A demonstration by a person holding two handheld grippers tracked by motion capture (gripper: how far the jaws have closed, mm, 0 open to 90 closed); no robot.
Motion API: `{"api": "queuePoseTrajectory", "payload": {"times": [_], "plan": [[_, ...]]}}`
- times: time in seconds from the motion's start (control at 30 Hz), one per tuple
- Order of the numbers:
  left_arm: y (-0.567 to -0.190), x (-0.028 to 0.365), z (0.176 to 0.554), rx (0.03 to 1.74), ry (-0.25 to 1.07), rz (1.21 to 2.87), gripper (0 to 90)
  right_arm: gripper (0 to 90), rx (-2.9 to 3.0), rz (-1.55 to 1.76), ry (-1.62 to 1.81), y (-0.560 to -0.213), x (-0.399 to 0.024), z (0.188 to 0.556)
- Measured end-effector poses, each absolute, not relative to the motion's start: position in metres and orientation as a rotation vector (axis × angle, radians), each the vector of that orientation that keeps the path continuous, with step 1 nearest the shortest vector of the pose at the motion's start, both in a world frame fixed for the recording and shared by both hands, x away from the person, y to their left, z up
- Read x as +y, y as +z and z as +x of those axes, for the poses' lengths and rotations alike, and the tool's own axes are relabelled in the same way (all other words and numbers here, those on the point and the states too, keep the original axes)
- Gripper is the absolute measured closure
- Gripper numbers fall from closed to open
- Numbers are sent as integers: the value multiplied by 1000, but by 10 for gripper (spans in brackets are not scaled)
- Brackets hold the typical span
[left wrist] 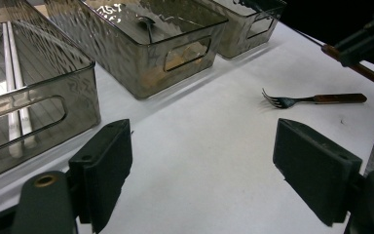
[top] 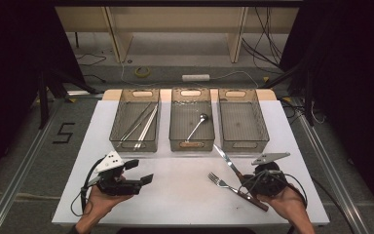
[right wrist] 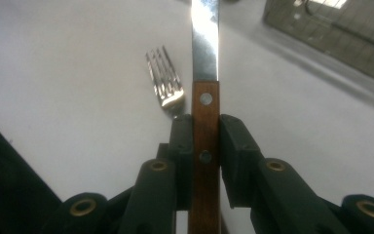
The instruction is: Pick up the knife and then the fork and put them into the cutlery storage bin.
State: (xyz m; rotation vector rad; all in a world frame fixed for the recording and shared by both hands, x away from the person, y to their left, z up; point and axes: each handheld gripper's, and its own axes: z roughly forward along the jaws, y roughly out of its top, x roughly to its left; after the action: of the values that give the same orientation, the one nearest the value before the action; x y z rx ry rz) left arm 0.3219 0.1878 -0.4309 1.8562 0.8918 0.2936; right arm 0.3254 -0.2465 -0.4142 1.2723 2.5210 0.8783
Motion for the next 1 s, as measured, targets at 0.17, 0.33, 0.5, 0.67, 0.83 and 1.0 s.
{"api": "queuePoseTrajectory", "payload": {"times": [0.17, 0.33, 0.5, 0.67, 0.83, 1.0], "plan": [[-431, 189, 322, 893, 296, 1856, 216, 773, 2481, 1266, 909, -405, -250, 342], [-430, 190, 321, 899, 299, 1842, 215, 773, 2456, 1263, 936, -396, -249, 357], [-430, 192, 322, 901, 303, 1837, 213, 773, 2438, 1261, 956, -387, -246, 371], [-430, 193, 321, 889, 306, 1826, 210, 773, 2416, 1272, 975, -377, -244, 388], [-429, 194, 320, 878, 316, 1818, 205, 773, 2395, 1289, 997, -368, -241, 406], [-428, 194, 320, 877, 318, 1813, 203, 773, 2390, 1311, 994, -365, -235, 422]]}}
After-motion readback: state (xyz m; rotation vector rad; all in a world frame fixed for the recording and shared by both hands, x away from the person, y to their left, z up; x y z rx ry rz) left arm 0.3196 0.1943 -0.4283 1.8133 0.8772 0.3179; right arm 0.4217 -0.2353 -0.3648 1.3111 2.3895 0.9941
